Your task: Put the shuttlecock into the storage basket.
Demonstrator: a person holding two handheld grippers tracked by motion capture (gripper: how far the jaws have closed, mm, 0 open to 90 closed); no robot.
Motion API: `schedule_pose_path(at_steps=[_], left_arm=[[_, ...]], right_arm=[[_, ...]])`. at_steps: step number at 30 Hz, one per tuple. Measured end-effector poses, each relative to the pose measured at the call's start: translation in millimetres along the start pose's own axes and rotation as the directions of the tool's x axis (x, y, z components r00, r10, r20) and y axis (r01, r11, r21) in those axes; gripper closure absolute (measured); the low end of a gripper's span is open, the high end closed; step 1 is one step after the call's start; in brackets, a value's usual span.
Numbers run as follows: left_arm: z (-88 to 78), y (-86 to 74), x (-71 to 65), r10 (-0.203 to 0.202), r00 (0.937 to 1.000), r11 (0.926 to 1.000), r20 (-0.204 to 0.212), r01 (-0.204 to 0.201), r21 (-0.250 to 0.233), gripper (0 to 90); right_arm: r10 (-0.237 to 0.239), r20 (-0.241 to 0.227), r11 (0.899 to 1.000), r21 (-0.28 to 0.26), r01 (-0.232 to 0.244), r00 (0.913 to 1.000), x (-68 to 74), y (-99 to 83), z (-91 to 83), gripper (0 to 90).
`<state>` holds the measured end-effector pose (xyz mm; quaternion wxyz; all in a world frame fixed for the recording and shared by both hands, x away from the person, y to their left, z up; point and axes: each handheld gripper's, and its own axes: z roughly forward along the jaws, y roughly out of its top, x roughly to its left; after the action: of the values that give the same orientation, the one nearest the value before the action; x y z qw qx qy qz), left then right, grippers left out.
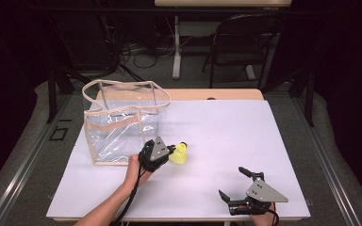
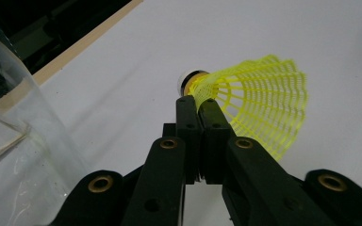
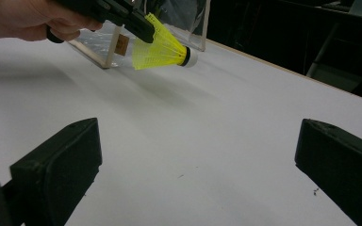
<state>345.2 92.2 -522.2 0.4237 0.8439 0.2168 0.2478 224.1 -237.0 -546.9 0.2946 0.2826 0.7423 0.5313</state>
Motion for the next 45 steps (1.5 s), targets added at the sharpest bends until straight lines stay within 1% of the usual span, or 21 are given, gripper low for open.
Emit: schedule_pose_path(at_steps=[11,18,30,45], left_arm=[[-6.7,3.7,2.0,0.007,0.9999,0.9998,-0.01,-0.007,-0.018,88.8],[-9.4,5.2,2.5,0.003,0.9999,0.9995,-0.016,-0.004,-0.032,88.8],[-14.6,8.4,3.5,0.015,0.9996,0.9989,-0.023,-0.016,-0.045,88.8],[-22.1,12.3,6.7,0.015,0.9991,0.9977,-0.04,-0.018,-0.066,88.8]], right_arm=[[0.0,0.001,1.0,0.001,0.0,1.0,0.0,0.0,0.1,0.8],[-0.002,0.0,1.0,0.0,0.002,1.0,-0.1,-0.1,0.1,0.8],[0.0,0.002,1.0,0.001,0.0,1.0,-0.1,-0.1,-0.1,0.8],[-0.001,0.003,1.0,0.001,0.001,1.0,0.0,-0.1,-0.2,0.8]])
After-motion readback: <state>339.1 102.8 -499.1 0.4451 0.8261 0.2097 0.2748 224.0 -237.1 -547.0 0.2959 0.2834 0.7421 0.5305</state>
